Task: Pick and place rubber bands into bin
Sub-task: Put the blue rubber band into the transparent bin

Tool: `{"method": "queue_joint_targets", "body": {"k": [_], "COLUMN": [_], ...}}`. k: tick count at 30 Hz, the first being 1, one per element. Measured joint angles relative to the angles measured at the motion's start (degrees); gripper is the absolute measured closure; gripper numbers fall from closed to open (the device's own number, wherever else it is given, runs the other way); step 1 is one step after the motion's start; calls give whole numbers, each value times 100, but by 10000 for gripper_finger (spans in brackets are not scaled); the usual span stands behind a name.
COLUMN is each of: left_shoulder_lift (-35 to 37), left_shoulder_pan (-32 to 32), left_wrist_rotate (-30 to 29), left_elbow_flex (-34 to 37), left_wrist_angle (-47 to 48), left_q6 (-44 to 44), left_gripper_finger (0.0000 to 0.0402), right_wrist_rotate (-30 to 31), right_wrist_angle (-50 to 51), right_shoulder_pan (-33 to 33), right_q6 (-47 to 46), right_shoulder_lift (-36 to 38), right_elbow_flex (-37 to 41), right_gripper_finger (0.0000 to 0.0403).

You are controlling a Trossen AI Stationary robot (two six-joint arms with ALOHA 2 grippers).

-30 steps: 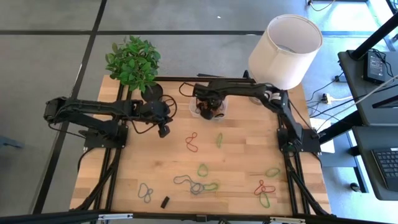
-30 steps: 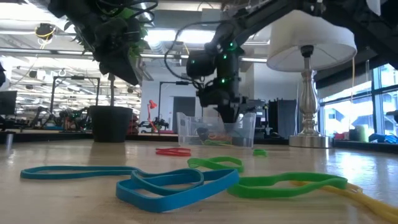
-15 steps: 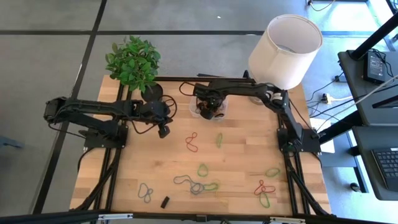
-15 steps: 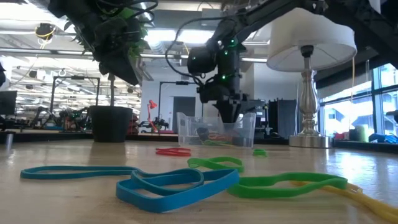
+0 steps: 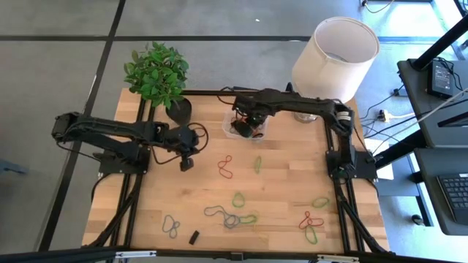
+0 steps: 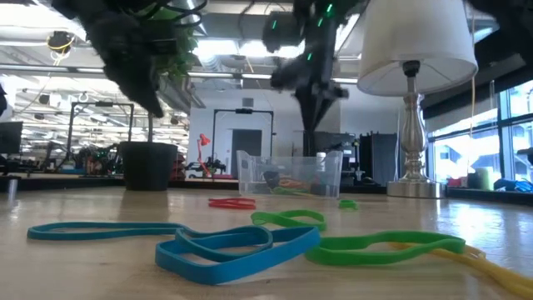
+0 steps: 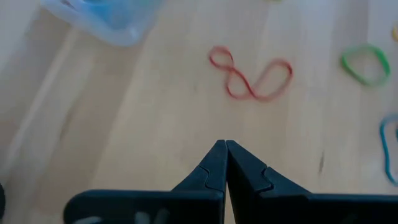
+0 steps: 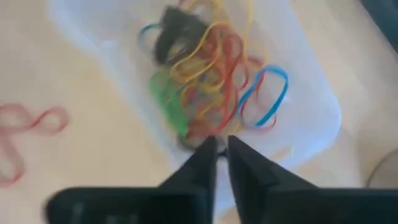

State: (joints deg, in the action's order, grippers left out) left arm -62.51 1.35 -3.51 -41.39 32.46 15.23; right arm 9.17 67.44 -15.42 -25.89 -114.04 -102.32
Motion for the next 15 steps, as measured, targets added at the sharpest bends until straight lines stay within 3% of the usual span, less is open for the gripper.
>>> {"method": "queue_joint_targets", "body": {"k": [3,10,15], "left_shoulder_lift": [1,-2,-155], "left_shoulder_pan": [-274,-1099,-1730], "left_wrist_rotate": [-3,-300,-772], "left_elbow_flex": [0,-39,-458], "left_wrist_angle": [270,468,1096], "left_q6": [199,745,1184], "left_gripper_finger": [400,400,400], "right_wrist_rotate": [2,-167,-128], "right_wrist_angle": [-56,-1258,-1954], "right_shoulder_pan": [403,1550,2431], "right_q6": [-213,-1372,-2341], "right_shoulder_lift": [548,2095,3068], "right_elbow_flex": [395,2611,3964], "right_gripper_finger": [395,399,397]}}
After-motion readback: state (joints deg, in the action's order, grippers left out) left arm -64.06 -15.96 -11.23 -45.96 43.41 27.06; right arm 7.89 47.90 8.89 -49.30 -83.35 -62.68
